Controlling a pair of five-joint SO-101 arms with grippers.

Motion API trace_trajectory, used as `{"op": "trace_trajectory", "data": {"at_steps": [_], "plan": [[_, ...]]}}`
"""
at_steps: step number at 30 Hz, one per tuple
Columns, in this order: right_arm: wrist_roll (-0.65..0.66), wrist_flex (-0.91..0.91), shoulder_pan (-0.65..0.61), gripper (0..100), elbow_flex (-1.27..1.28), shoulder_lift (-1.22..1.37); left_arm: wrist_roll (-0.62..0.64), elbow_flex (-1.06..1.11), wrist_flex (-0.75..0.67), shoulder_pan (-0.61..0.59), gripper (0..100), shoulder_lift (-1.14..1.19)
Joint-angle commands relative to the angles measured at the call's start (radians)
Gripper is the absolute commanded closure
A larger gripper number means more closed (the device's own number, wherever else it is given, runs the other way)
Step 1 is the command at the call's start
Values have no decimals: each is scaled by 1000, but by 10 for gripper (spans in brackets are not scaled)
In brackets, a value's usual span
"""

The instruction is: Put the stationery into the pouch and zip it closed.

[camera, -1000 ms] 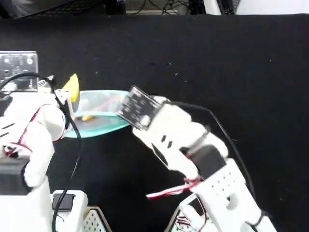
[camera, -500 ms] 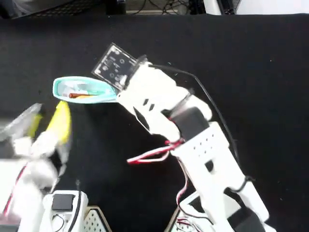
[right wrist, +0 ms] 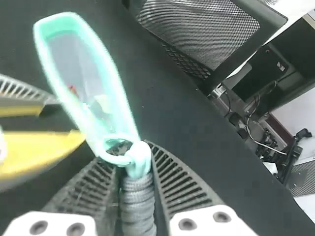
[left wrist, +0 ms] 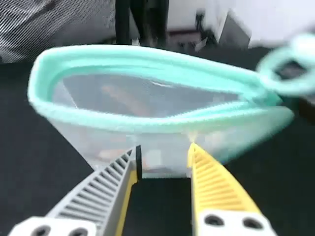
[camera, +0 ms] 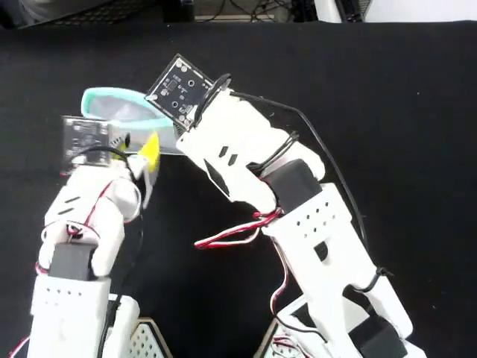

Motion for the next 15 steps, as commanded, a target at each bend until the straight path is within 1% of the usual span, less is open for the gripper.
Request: {"op": "trace_trajectory", "data": {"at_steps": [1, 4, 7, 11, 15], "plan": [[-9, 17, -51, 986, -39, 1, 149, 25, -157, -76, 823, 29], [-9, 43, -127, 986, -41, 1, 216, 50, -199, -124, 823, 35], [-9, 57, -180, 986, -41, 1, 244, 56, -198, -148, 821, 34], [-8, 58, -195, 986, -41, -2, 242, 70, -196, -148, 820, 34], [-8, 57, -195, 986, -25, -88, 241, 74, -187, -148, 821, 34]]}}
